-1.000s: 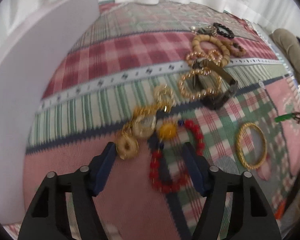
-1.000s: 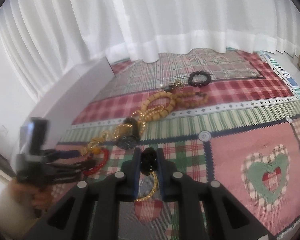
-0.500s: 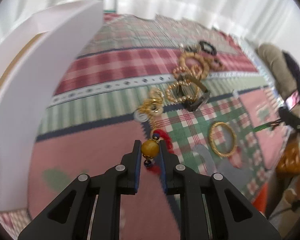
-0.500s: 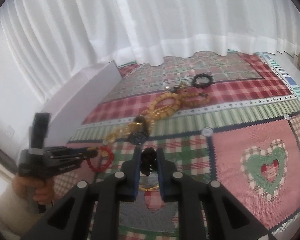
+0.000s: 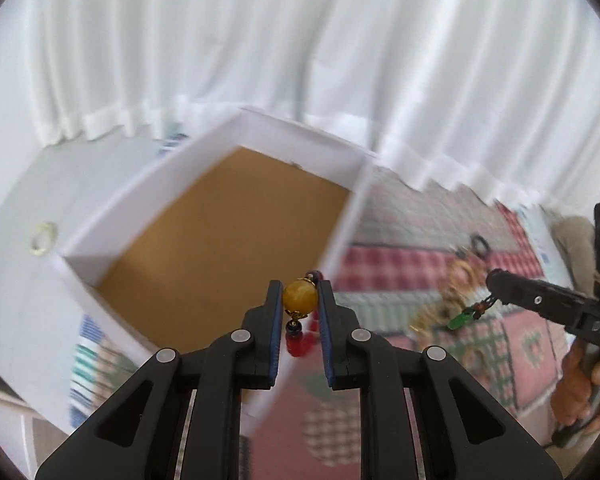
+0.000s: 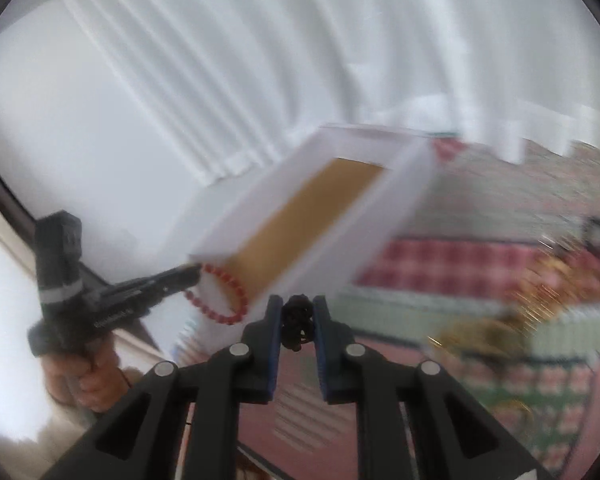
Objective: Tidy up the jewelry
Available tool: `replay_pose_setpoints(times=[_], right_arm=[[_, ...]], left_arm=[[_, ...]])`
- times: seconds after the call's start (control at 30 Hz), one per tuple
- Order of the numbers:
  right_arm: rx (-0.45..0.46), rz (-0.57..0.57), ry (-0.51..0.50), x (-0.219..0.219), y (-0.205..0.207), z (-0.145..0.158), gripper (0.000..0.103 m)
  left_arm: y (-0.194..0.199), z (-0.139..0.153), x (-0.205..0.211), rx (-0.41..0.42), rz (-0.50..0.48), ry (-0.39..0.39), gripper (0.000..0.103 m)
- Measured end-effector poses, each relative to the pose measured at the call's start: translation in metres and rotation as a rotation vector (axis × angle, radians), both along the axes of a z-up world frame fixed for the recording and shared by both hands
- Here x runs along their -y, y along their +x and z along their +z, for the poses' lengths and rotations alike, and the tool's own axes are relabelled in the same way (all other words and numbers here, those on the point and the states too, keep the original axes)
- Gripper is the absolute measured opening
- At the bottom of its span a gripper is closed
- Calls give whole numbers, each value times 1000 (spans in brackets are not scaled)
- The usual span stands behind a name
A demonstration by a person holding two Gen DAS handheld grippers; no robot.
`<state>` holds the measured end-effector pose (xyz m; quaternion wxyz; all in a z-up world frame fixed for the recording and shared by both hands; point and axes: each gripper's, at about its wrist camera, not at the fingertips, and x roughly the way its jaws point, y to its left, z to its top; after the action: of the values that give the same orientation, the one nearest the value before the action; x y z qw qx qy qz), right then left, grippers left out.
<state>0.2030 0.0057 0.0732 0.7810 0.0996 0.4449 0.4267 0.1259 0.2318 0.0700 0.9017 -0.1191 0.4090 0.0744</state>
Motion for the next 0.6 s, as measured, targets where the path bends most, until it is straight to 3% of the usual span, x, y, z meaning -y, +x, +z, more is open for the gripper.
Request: replay_pose_setpoints(times=[0.13, 0.3, 0.33, 0.37, 0.4, 0.43, 0.47, 0.57, 0.6], right_arm=[[17, 60, -46, -82, 26, 9, 15], [8, 94, -166, -155, 50, -19, 18], [1, 99, -193, -166, 55, -30, 18], [-9, 103, -215, -175, 58, -39, 19], [-13, 95, -234, -179, 60, -47, 33], [-10, 78, -244, -180, 60, -53, 49], [-5, 64, -244, -177, 58, -56, 52], [14, 57, -257, -174, 53, -60, 59], [44, 44, -268, -167, 47, -59, 69]], left_arm=[[15, -21, -41, -23, 80, 18, 16], [23, -64, -70, -86, 132, -7, 19], [23, -70, -72, -91, 137, 3, 24], [24, -78, -74, -102, 141, 24, 41], [23, -82, -74, -106, 145, 42, 61], [20, -84, -73, -101, 150, 60, 69], [16, -84, -71, -86, 154, 85, 77], [4, -85, -63, -65, 154, 165, 87], [1, -84, -57, -59, 155, 192, 89]])
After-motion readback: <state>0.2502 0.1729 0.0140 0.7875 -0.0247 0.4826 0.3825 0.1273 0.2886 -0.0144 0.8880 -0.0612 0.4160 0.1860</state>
